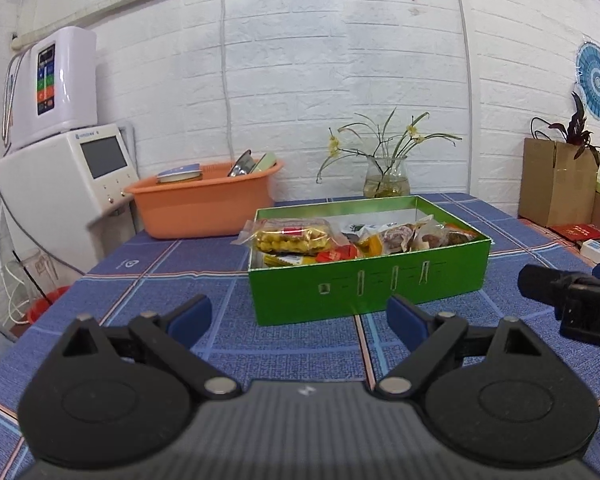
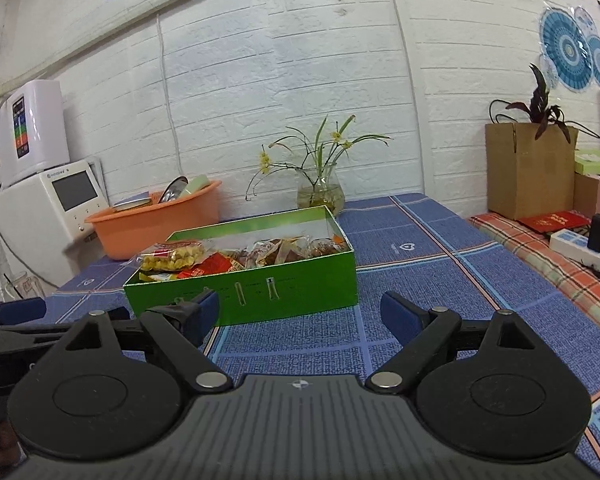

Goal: Organize snacks

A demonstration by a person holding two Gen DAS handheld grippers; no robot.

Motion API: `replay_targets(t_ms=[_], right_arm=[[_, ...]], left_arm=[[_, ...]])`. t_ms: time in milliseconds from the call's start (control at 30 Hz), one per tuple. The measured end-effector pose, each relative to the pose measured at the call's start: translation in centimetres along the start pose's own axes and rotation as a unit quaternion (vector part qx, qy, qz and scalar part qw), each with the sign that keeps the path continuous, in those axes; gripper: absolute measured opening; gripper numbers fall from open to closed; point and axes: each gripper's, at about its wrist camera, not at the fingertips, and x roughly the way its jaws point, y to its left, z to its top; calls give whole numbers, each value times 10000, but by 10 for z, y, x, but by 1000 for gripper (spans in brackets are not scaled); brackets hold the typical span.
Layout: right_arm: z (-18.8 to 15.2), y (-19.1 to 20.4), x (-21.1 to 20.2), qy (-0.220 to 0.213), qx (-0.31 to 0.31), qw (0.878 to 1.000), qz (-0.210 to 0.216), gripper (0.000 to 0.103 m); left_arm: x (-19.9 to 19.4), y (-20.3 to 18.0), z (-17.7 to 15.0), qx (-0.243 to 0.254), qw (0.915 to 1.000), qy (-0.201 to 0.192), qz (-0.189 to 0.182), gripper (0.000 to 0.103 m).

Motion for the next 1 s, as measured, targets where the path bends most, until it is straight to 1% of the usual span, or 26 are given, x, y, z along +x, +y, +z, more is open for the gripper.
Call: replay_targets(t_ms=[100, 167, 233, 333, 500, 600, 767, 1000], right_arm=[[-4, 4, -4, 7, -167, 9998, 49, 103], [-7, 5, -5, 31, -216, 9998, 31, 103], [-9, 5, -6, 53, -220, 9997, -16, 103], [-11, 3, -7, 65, -198, 9997, -87, 103], [-11, 1, -8, 70, -160, 9997, -146, 103], [-11, 1, -9, 58, -198, 9997, -133, 103], [-15, 2, -11, 86, -235, 9996, -110, 103], [-17, 3, -9, 184, -228, 9995, -152, 103]], left_arm=[[-1, 4, -2, -114, 9998, 93, -129, 89], [0, 7, -4, -202, 9996, 162, -103, 89], [-3, 8, -6, -231, 9997, 98, 35, 89], [-5, 10, -9, -240, 9991, 2, 344, 89], [-6, 8, -10, -174, 9984, 16, 538, 89], [-5, 9, -9, -236, 9987, 96, 439, 89], [-2, 11, -12, -383, 9981, 373, 312, 89], [-1, 6, -14, -306, 9980, 466, 309, 89]])
